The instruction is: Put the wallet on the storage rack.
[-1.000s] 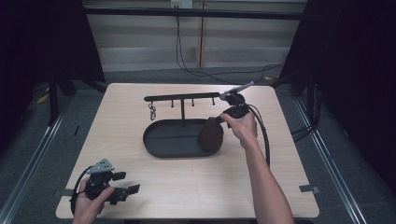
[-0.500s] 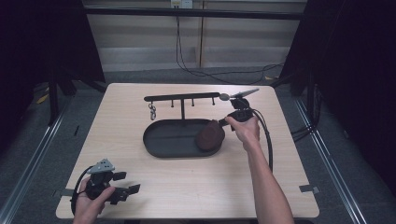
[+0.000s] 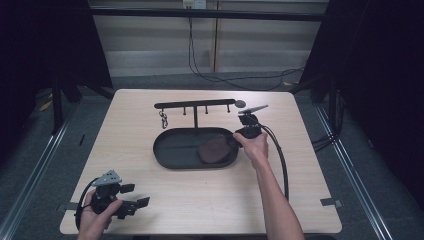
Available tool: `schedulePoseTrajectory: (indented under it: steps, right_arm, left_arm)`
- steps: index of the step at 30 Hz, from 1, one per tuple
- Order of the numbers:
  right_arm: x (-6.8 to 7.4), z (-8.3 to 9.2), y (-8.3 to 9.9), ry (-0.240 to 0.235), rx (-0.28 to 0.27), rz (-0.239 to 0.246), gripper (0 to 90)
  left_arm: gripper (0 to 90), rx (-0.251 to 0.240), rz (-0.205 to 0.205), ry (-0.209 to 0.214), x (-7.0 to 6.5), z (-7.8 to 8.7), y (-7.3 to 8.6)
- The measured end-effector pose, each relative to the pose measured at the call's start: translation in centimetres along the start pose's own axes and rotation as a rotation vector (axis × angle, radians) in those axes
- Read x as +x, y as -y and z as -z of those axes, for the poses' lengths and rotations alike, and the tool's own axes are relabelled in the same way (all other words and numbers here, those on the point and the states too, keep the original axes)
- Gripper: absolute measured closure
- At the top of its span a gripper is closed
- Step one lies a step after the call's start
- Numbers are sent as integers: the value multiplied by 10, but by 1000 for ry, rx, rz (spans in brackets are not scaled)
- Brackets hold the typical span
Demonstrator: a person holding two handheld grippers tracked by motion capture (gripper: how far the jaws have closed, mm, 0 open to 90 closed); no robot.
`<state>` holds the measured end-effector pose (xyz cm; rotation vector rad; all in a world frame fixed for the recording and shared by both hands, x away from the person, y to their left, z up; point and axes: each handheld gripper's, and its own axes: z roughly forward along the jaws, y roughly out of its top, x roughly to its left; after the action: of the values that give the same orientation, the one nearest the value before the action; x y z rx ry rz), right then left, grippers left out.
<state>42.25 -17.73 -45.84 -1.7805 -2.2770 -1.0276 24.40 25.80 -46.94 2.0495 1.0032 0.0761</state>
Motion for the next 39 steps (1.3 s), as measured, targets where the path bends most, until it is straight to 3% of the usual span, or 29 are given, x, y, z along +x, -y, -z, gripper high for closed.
schedulePoseTrajectory:
  steps: [8, 12, 19, 24, 25, 29, 39]
  right_arm:
    - [1, 7, 7, -19, -70, 19, 661]
    - [-2, 18, 12, -3, -99, 38, 573]
    - [0, 29, 20, 2, -129, 83, 334]
    - [1, 32, 28, 37, -143, 90, 184]
    - [1, 33, 29, 42, -145, 96, 181]
    - [3, 38, 38, 44, -163, 111, 169]
    - [-2, 62, 58, 85, -202, 123, 152]
  left_arm:
    - [175, -2, 11, -6, 2, -2, -2]
    - [174, -5, 12, -3, 1, -3, -2]
    - [175, -10, 6, 9, -1, -3, -3]
    - [178, -16, 34, -30, 1, -2, -2]
    - [185, -3, 36, -50, 2, -2, -2]
    - [192, 5, 59, -61, 5, -1, 0]
    - [192, 8, 56, -49, 5, -1, -1]
